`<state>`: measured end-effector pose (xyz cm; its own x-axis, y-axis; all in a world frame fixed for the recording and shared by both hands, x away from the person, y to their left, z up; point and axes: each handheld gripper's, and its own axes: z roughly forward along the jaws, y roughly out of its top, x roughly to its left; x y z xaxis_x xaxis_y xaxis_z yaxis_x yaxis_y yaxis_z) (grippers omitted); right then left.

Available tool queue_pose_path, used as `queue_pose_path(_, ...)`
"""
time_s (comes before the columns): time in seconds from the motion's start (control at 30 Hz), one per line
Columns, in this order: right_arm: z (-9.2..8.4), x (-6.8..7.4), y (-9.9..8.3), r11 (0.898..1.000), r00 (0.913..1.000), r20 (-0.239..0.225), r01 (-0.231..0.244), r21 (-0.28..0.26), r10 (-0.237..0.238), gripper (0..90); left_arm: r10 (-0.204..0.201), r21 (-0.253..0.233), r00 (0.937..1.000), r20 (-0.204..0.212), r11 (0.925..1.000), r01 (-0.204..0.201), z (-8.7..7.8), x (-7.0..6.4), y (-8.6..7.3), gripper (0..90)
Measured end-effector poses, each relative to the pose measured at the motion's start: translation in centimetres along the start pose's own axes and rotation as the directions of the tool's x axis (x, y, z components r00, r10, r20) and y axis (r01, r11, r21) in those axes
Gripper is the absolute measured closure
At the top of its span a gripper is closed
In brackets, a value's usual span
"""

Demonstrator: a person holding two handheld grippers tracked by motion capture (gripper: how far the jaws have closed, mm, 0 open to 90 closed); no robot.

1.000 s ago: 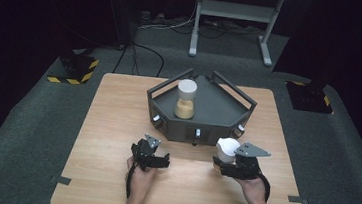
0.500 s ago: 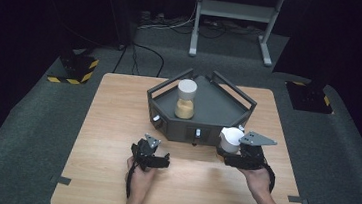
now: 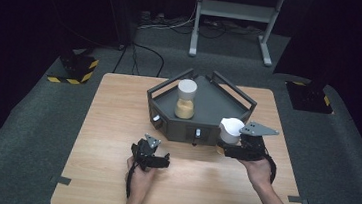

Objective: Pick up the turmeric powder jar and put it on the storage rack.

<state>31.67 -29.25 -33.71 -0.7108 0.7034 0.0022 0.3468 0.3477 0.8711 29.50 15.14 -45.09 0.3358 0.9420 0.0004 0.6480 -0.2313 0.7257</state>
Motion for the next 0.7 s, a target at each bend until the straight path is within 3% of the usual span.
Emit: queue_pose_path(0.7,0.5,-1.0,3.6,0.999,0.9996,0.009,-0.026,-0.036,0.027,30.1,0.000,0.000,1.0000,0.000,1.0000,0.000,0.0,0.0,0.0,4.6)
